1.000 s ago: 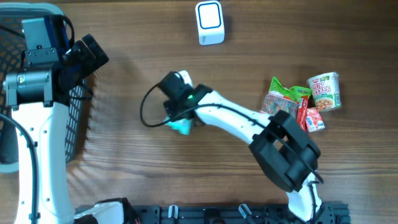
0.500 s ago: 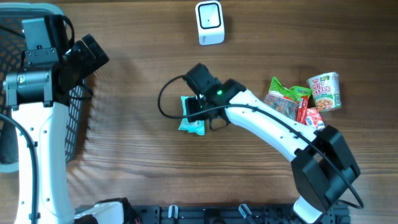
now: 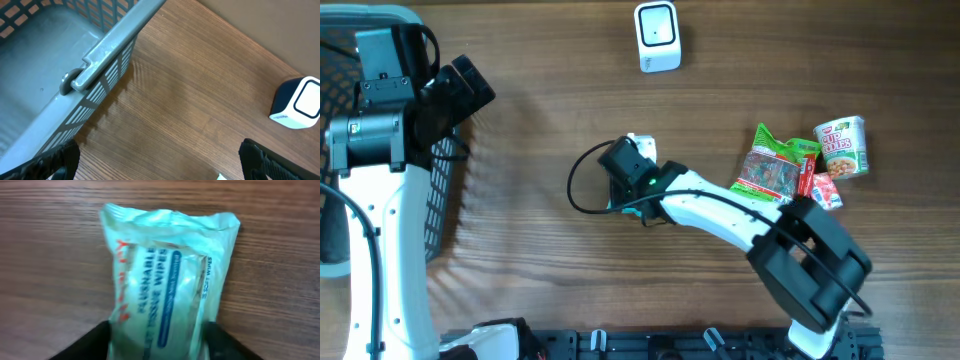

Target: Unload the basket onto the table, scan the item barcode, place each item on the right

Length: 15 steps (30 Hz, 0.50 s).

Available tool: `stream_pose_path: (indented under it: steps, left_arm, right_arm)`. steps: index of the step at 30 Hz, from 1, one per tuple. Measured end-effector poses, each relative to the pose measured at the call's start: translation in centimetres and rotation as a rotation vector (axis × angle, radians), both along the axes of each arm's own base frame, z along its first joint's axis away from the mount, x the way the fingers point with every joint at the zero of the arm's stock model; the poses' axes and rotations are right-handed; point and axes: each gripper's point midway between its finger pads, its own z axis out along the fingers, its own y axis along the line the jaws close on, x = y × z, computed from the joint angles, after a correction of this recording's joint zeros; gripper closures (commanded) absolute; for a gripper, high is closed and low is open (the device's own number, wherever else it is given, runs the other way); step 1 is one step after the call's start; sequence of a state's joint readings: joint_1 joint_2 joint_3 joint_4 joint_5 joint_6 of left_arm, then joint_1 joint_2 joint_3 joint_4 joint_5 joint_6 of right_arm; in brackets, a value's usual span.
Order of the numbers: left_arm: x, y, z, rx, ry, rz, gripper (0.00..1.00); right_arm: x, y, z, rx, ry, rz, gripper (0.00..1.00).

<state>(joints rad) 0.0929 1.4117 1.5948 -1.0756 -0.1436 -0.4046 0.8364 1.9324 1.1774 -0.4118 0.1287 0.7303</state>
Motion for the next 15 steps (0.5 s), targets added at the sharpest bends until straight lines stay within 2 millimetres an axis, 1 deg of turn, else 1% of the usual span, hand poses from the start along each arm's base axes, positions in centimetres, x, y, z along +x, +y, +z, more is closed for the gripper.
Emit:
stream_pose_path:
  steps: [2, 3, 4, 7, 9, 10, 11, 12, 13, 14, 15]
  left_arm:
    - [0.0, 0.0, 0.0, 0.000, 0.000, 0.000, 0.00]
    - [0.0, 0.0, 0.0, 0.000, 0.000, 0.000, 0.00]
    - [0.0, 0.0, 0.0, 0.000, 0.000, 0.000, 0.00]
    - [0.0, 0.0, 0.0, 0.000, 0.000, 0.000, 0.00]
    - [0.0, 0.0, 0.0, 0.000, 0.000, 0.000, 0.00]
    - [0.0, 0.0, 0.0, 0.000, 0.000, 0.000, 0.00]
    - [0.0, 0.0, 0.0, 0.000, 0.000, 0.000, 0.00]
    - [0.0, 0.0, 0.0, 0.000, 0.001, 0.000, 0.00]
    - [0.0, 0.0, 0.0, 0.000, 0.000, 0.000, 0.00]
    - [0.0, 0.0, 0.0, 0.000, 0.000, 0.000, 0.00]
    - [0.0, 0.0, 0.0, 0.000, 0.000, 0.000, 0.00]
  right_arm:
    - [0.1, 0.0, -0.4, -0.001, 0.002, -0.006, 0.50]
    - [0.1, 0.0, -0.4, -0.002, 0.001, -0.007, 0.64]
    - [0.1, 0.0, -0.4, -0.002, 0.001, -0.007, 0.67]
    - [0.0, 0.2, -0.1, 0.004, 0.002, 0.024, 0.67]
    - [-0.2, 0.4, 0.5, 0.050, 0.040, 0.044, 0.67]
    - [0.0, 0.5, 1.6, 0.098, 0.052, 0.057, 0.67]
    - [0.5, 0.4, 3.9, 0.182, 0.057, 0.078, 0.66]
    - [1.1, 0.2, 7.0, 0.319, 0.081, 0.118, 0.65]
    - [1.3, -0.1, 8.2, 0.366, 0.081, 0.144, 0.65]
    - [2.0, -1.0, 10.3, 0.468, 0.096, 0.161, 0.65]
    - [1.6, -1.3, 11.4, 0.559, 0.141, 0.213, 0.65]
